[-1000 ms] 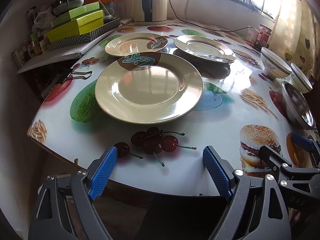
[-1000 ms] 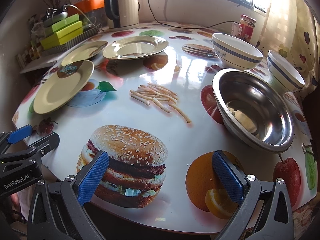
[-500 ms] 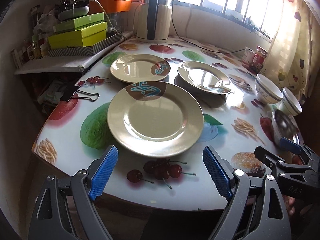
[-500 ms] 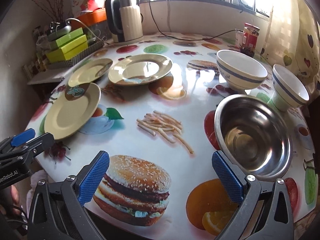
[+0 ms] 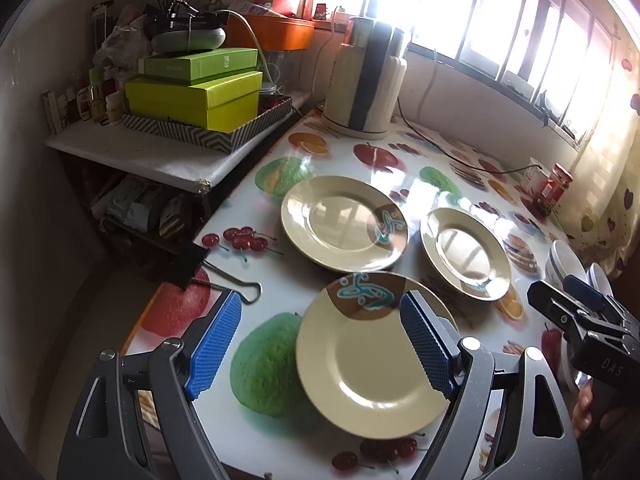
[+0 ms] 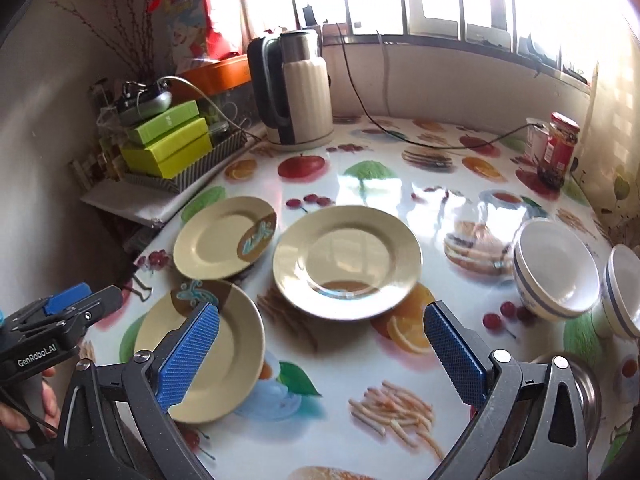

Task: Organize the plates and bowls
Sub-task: 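Move the left gripper to one cream plate while the right gripper approaches another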

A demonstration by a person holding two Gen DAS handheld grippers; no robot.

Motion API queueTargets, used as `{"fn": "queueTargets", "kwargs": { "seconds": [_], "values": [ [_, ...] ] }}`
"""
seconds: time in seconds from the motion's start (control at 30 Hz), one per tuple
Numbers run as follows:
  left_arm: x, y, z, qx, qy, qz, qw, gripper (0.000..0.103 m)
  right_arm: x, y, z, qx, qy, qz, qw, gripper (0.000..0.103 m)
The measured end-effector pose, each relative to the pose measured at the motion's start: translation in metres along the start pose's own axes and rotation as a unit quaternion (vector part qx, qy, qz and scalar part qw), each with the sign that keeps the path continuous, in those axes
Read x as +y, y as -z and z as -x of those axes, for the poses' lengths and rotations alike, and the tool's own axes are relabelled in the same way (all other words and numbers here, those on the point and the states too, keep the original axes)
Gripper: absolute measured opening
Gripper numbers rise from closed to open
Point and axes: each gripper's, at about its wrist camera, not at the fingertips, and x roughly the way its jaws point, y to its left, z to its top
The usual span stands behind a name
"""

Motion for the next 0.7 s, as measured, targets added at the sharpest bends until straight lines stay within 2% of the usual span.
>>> {"fn": "queueTargets", "kwargs": {
  "seconds": [0.1, 0.23, 0.33, 0.5, 0.6, 0.7],
  "values": [
    [0.010, -0.015, -0.009, -0.001, 0.007, 0.014, 0.9999, 0.079, 0.004, -0.021, -0.012, -0.011, -0.012, 0.002, 1.000, 0.103],
    [0.022, -0.031, -0.027, 0.015, 0.017, 0.031, 0.9992, 0.071, 0.012, -0.042, -0.038, 0.003, -0.013, 0.018, 1.000, 0.096],
    [0.026, -0.040, -0.041, 0.023, 0.014, 0.033, 0.9991, 0.066, 0.019, -0.052, -0.055, 0.010, -0.031, 0.029, 0.999, 0.095],
    [0.034, -0.049, -0.065, 0.042, 0.009, 0.041, 0.9982, 0.057, 0.030, -0.062, -0.088, 0.038, -0.076, 0.053, 0.995, 0.081],
    [0.038, -0.052, -0.080, 0.053, 0.012, 0.045, 0.9975, 0.057, 0.030, -0.066, -0.106, 0.054, -0.081, 0.052, 0.994, 0.077],
    [0.042, -0.054, -0.091, 0.064, 0.022, 0.056, 0.9962, 0.052, 0.027, -0.069, -0.124, 0.071, -0.083, 0.043, 0.993, 0.070]
  ]
}}
